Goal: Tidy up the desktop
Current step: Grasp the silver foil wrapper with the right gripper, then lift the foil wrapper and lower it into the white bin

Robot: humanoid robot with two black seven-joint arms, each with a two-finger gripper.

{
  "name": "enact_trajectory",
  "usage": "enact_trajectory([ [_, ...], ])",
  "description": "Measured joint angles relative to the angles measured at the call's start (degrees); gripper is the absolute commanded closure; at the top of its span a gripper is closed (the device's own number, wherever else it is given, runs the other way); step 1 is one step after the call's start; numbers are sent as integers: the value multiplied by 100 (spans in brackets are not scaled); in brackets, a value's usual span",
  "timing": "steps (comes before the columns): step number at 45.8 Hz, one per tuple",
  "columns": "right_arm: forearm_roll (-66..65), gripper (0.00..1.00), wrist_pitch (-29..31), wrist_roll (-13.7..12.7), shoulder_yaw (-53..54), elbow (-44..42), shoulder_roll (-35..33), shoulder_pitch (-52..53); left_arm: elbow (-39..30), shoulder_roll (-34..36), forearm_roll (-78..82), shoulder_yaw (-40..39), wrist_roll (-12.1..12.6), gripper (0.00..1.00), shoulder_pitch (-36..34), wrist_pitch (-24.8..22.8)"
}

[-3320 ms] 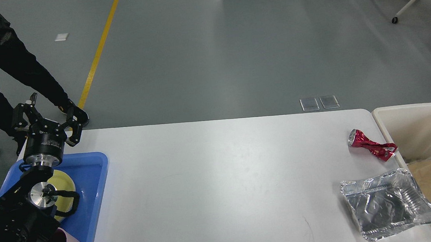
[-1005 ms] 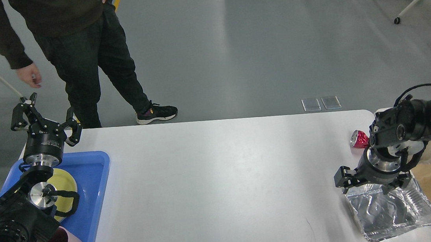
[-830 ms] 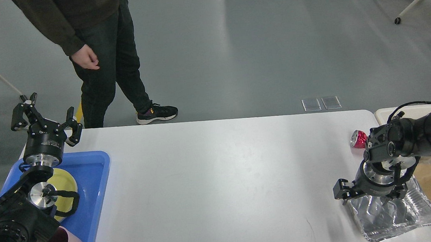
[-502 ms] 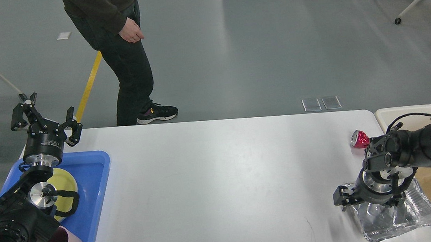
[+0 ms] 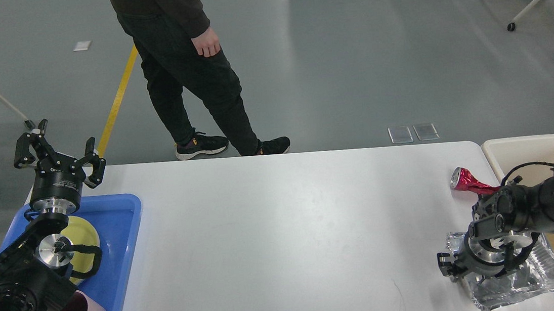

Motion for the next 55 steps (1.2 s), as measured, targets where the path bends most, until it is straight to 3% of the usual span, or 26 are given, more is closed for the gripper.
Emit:
enact_trajectory([
  [22, -25, 100, -462, 6, -58, 594, -215, 708, 0, 0, 0, 0, 0, 4, 0, 0],
  [39, -58, 100, 132, 7, -334, 1894, -988, 3111, 2, 0, 0, 0, 4, 4, 0, 0],
  [55, -61, 100, 515, 2, -366, 1994, -1415, 5259, -1, 0, 0, 0, 3, 4, 0, 0],
])
